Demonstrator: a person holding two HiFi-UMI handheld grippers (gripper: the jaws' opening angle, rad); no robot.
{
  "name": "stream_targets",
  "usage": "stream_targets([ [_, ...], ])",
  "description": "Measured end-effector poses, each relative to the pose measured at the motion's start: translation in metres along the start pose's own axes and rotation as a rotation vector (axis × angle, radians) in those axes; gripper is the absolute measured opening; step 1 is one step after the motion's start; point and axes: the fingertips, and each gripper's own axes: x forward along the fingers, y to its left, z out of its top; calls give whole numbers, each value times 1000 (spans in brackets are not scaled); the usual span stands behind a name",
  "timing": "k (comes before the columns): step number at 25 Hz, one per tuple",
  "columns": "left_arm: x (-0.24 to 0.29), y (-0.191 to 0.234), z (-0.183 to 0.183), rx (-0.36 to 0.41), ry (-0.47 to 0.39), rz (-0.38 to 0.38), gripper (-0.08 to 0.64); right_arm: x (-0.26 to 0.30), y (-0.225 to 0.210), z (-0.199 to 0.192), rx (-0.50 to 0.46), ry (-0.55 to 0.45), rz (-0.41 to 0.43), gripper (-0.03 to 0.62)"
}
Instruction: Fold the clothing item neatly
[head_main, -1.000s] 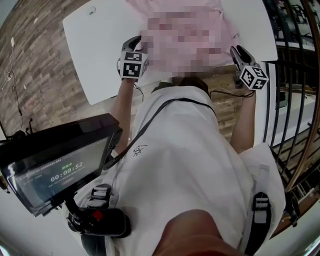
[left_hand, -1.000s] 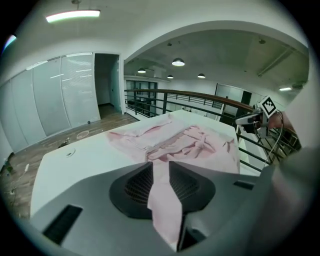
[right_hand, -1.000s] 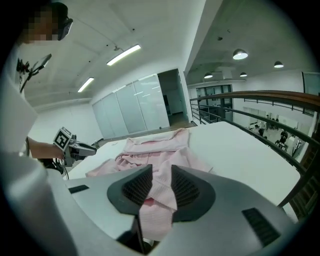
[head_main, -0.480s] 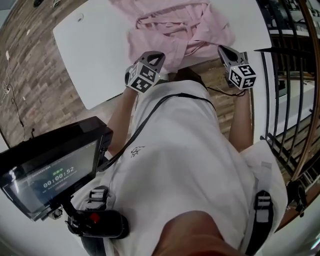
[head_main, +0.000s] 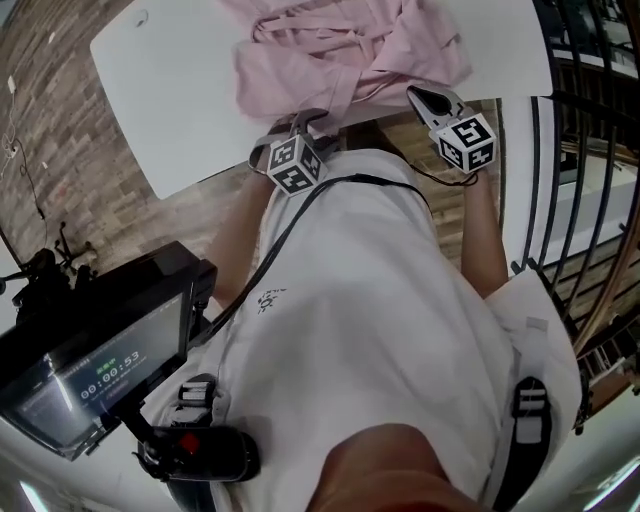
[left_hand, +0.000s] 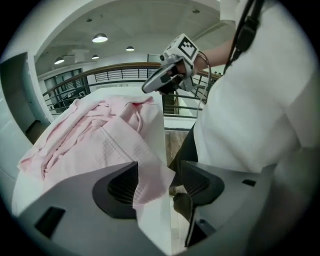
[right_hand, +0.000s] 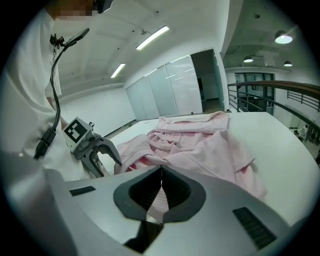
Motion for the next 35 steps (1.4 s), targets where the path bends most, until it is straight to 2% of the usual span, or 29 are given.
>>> stream_targets([
  [3,4,-3,-1,102,70,24,249,6,-9,11,-18,1,52,6],
  [6,19,-3,-11,185,107,35,249,10,-20,38,-53,-43,45,5],
  [9,24,-1,-12,172,75,2,245,-1,-25,62,-18,-120,-22,5],
  [10,23,3,-11,163,58,-6,214,-5,-27,66,-5,-135,-51,5],
  [11,21,9,-12,170,47,-3,149,-7,-27,68,8,-144,-81,5],
  [12,20,15,-13,195,40,4,103,-8,-27,69,21,-148,-111,6],
  [14,19,23,-16,262,25,-2,61,-10,-20,64,52,-149,-166,5],
  [17,20,24,-22,298,-1,-54,52,-10,-7,48,98,-135,-233,5],
  [21,12,29,-12,220,-27,-99,29,-12,0,38,130,-140,-280,5],
  [25,-21,41,14,27,-84,-202,29,-16,4,33,146,-154,-299,5],
  [27,-36,59,24,-40,-119,-226,29,-13,2,33,148,-160,-302,5],
  [30,-49,100,38,-72,-163,-167,29,-7,-2,38,142,-170,-295,5],
  [35,-52,170,51,5,-124,40,29,-2,-3,41,133,-158,-276,5],
])
